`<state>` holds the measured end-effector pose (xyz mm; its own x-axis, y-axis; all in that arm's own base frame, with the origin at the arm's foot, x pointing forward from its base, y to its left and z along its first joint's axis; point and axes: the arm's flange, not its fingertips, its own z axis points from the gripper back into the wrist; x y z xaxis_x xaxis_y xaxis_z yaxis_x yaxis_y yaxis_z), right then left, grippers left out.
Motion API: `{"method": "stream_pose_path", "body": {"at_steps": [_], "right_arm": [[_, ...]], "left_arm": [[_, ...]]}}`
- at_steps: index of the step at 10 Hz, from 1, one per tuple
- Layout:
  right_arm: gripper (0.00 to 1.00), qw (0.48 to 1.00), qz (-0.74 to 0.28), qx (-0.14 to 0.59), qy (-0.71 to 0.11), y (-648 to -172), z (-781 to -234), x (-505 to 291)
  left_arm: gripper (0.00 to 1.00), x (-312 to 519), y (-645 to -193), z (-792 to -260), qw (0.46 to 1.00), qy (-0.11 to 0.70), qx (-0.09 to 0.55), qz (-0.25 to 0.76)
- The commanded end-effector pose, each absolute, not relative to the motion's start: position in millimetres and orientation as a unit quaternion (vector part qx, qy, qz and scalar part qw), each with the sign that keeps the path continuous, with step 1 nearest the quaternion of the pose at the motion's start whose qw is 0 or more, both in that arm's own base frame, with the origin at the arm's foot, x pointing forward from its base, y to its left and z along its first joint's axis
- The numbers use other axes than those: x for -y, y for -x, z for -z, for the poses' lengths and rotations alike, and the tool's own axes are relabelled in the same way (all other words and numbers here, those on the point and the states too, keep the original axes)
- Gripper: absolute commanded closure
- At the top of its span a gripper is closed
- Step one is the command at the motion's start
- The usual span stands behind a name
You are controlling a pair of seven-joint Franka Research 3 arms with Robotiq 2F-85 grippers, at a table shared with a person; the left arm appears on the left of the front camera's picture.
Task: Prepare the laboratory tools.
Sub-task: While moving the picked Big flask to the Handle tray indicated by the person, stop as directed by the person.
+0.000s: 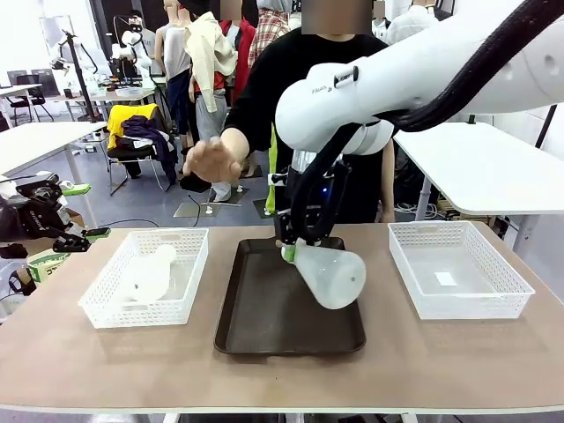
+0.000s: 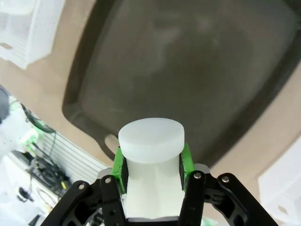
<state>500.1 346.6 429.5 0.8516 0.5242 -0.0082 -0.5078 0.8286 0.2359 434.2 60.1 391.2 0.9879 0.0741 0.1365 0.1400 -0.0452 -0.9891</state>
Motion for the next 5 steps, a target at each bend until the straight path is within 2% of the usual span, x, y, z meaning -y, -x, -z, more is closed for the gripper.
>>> {"method": "stream_pose_path", "body": {"at_steps": [1, 5], "right_arm": [[1.00, 0.955, -0.253, -0.028, -0.149, -506.1, -423.4, -352.2], [1.00, 0.957, -0.245, -0.045, -0.146, -515.4, -423.4, -348.6]], "left_arm": [[0.00, -61.6, -433.7, -393.0, 0.686, 0.723, 0.078, 0.026], [0.00, -61.6, -433.7, -393.0, 0.686, 0.723, 0.078, 0.026]]}}
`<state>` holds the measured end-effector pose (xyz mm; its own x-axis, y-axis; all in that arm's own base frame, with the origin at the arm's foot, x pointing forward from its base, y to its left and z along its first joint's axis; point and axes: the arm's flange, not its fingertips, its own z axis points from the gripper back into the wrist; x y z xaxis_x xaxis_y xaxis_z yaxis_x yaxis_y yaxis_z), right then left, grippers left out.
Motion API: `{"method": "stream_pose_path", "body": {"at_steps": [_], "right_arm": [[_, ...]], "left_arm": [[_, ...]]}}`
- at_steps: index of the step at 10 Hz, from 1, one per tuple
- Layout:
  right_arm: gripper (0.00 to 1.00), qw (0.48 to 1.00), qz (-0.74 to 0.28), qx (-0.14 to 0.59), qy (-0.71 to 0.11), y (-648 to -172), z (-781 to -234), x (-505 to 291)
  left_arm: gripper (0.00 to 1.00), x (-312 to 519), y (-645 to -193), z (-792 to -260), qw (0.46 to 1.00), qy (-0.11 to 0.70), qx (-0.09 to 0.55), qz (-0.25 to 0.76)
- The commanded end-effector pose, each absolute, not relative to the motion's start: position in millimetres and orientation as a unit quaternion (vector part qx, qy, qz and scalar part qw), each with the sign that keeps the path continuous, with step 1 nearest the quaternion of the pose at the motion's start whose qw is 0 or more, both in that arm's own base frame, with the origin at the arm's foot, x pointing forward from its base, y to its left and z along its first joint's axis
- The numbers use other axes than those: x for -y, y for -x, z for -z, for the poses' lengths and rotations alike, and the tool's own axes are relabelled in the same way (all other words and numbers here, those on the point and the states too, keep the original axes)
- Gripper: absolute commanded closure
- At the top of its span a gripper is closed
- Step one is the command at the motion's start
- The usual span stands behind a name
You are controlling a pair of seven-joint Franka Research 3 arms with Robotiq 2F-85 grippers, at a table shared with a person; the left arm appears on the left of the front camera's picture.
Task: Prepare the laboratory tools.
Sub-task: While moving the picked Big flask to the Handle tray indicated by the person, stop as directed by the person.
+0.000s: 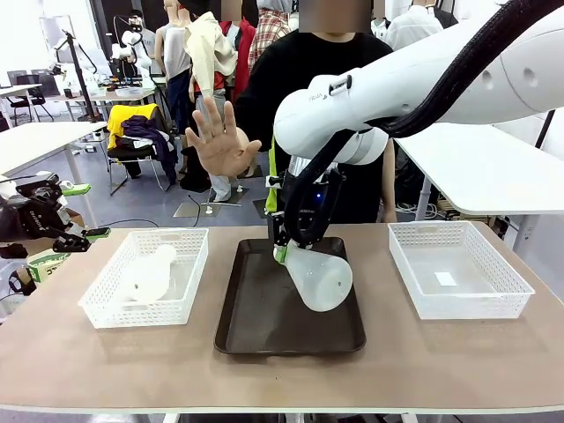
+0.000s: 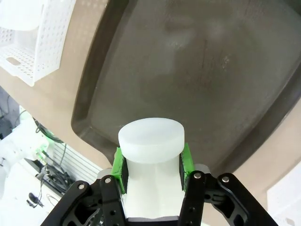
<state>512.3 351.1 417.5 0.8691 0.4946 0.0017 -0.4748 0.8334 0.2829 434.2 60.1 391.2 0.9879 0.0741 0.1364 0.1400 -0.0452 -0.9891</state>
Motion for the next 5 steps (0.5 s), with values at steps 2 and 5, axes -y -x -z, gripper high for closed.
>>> {"method": "stream_pose_path", "body": {"at_steps": [2, 5], "right_arm": [[1.00, 0.957, -0.254, -0.034, -0.139, -511.1, -416.1, -352.8], [1.00, 0.957, -0.254, -0.034, -0.139, -511.1, -416.1, -352.8]], "left_arm": [[0.00, -61.6, -433.7, -393.0, 0.686, 0.723, 0.078, 0.026], [0.00, -61.6, -433.7, -393.0, 0.686, 0.723, 0.078, 0.026]]}}
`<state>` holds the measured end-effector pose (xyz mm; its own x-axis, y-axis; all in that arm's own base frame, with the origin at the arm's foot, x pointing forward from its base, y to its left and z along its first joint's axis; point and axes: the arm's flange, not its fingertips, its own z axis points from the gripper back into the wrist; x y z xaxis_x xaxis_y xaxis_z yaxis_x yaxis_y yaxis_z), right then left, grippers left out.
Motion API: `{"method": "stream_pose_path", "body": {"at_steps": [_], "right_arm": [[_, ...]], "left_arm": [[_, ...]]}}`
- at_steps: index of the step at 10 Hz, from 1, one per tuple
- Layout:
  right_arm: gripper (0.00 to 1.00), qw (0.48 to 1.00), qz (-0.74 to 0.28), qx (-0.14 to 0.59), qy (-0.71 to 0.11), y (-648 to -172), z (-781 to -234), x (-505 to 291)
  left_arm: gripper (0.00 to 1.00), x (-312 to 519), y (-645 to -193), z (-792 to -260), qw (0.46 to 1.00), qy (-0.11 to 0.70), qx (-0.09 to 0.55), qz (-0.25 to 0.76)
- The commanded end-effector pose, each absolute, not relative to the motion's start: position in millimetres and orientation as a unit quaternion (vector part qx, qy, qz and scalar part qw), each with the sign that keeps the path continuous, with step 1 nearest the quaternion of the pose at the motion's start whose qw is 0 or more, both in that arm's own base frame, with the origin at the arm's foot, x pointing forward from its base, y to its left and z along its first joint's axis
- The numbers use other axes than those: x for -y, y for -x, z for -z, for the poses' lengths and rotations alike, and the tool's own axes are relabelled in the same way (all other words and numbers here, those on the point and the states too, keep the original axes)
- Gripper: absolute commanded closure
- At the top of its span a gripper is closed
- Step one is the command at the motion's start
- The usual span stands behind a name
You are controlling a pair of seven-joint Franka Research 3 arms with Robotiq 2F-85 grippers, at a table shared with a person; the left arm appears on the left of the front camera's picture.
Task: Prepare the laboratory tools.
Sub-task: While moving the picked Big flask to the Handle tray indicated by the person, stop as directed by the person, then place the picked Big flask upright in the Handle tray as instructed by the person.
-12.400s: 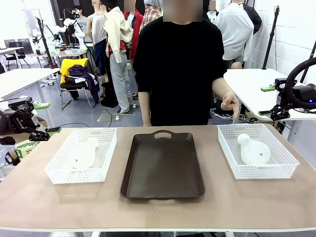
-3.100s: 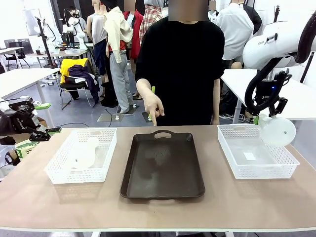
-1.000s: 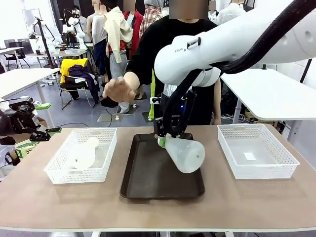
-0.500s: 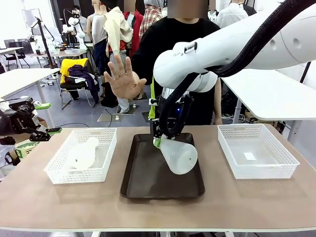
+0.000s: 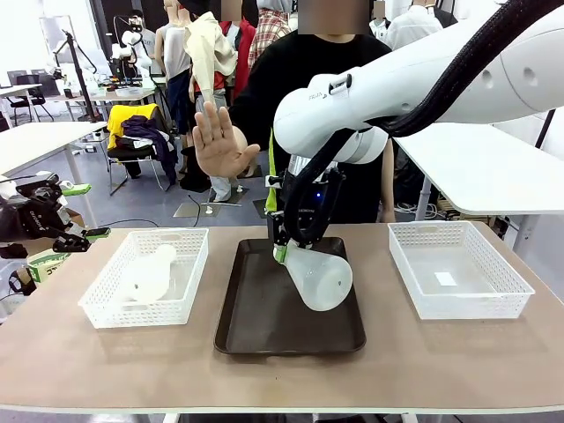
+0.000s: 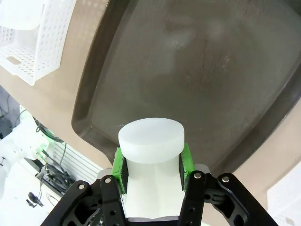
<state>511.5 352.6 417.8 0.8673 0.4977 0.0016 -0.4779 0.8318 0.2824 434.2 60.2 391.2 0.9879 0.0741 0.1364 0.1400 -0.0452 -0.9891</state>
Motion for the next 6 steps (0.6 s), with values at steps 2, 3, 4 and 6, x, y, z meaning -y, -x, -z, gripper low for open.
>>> {"method": "stream_pose_path", "body": {"at_steps": [2, 3, 4, 6], "right_arm": [[1.00, 0.957, -0.254, -0.034, -0.139, -511.1, -416.1, -352.8], [1.00, 0.957, -0.254, -0.034, -0.139, -511.1, -416.1, -352.8], [1.00, 0.957, -0.254, -0.034, -0.139, -511.1, -416.1, -352.8], [1.00, 0.957, -0.254, -0.034, -0.139, -511.1, -416.1, -352.8]], "left_arm": [[0.00, -61.6, -433.7, -393.0, 0.686, 0.723, 0.078, 0.026], [0.00, -61.6, -433.7, -393.0, 0.686, 0.723, 0.078, 0.026], [0.00, -61.6, -433.7, -393.0, 0.686, 0.723, 0.078, 0.026], [0.00, -61.6, -433.7, -393.0, 0.686, 0.723, 0.078, 0.026]]}}
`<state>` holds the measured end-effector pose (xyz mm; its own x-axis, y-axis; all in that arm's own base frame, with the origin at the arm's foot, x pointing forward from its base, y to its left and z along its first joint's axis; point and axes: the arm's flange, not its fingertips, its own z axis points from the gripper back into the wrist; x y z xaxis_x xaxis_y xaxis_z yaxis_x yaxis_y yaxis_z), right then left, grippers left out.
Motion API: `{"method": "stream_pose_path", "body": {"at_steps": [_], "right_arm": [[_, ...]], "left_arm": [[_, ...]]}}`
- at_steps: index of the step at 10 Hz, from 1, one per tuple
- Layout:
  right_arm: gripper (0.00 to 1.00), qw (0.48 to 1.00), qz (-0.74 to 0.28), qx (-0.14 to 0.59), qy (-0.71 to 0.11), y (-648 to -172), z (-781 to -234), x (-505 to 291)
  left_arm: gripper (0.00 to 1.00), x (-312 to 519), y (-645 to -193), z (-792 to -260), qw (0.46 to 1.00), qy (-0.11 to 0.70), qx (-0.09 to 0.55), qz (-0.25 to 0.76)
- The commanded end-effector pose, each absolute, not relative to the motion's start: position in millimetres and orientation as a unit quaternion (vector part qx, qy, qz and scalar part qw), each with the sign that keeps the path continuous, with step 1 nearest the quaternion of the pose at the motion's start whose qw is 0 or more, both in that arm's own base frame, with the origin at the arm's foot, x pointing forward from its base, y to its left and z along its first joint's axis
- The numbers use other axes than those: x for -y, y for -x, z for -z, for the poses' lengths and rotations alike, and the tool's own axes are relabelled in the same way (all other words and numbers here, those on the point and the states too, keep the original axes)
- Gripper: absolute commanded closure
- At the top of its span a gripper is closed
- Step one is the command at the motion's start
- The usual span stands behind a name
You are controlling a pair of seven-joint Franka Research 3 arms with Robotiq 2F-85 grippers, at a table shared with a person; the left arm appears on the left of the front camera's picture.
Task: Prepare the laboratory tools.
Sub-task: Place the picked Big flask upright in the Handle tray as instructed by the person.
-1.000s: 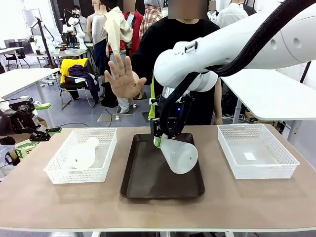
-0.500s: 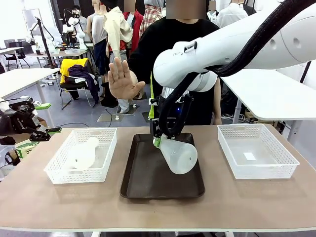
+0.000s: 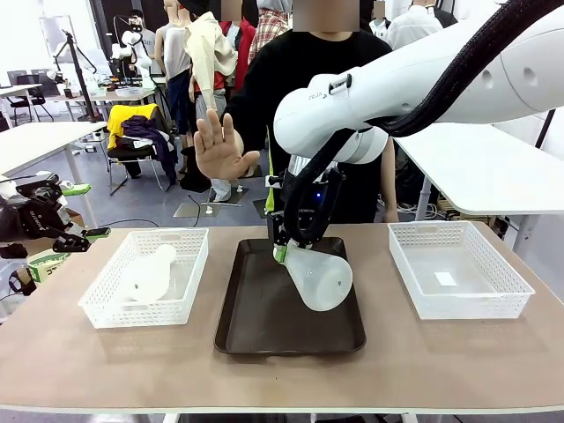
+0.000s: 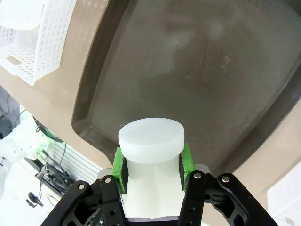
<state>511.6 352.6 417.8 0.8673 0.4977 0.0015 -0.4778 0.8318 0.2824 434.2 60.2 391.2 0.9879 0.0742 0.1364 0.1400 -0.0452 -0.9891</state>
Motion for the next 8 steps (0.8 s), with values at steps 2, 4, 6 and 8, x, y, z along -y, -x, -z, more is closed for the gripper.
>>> {"method": "stream_pose_path", "body": {"at_steps": [2, 4, 6, 8], "right_arm": [[1.00, 0.957, -0.254, -0.034, -0.139, -511.1, -416.1, -352.8], [1.00, 0.957, -0.254, -0.034, -0.139, -511.1, -416.1, -352.8], [1.00, 0.957, -0.254, -0.034, -0.139, -511.1, -416.1, -352.8], [1.00, 0.957, -0.254, -0.034, -0.139, -511.1, -416.1, -352.8]], "left_arm": [[0.00, -61.6, -433.7, -393.0, 0.686, 0.723, 0.078, 0.026], [0.00, -61.6, -433.7, -393.0, 0.686, 0.723, 0.078, 0.026], [0.00, -61.6, -433.7, -393.0, 0.686, 0.723, 0.078, 0.026], [0.00, -61.6, -433.7, -393.0, 0.686, 0.723, 0.078, 0.026]]}}
